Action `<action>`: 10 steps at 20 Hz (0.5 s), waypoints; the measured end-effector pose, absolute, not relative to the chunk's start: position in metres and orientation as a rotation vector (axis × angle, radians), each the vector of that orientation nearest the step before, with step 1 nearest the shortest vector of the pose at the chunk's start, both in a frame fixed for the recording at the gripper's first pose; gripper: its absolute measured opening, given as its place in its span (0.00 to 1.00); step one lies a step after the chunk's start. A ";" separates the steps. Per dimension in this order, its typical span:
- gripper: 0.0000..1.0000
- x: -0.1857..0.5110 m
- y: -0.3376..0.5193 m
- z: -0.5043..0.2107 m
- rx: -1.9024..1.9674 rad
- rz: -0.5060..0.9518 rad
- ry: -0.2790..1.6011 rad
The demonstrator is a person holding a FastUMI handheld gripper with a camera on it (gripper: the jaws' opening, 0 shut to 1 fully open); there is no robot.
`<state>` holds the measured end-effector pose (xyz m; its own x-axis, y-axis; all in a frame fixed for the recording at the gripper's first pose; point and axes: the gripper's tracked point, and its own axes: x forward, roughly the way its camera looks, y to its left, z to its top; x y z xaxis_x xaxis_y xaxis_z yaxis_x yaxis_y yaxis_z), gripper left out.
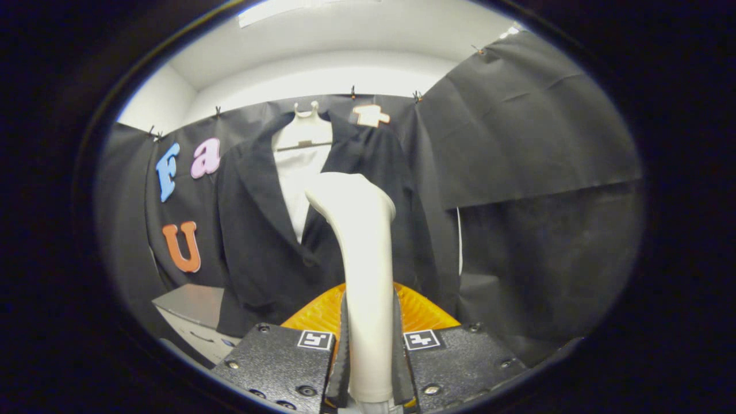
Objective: Iron the clothes twice with a garment steamer, once on the left side and once on the right side.
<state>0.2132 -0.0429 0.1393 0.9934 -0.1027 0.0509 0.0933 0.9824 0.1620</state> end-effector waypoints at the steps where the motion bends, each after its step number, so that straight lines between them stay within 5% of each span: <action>1: 0.32 0.223 -0.050 0.157 0.165 -0.100 -0.097; 10: 0.32 0.317 -0.092 0.252 0.158 -0.076 -0.238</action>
<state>0.3165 -0.0925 0.2523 0.9690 -0.0937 0.2284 0.0564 0.9847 0.1647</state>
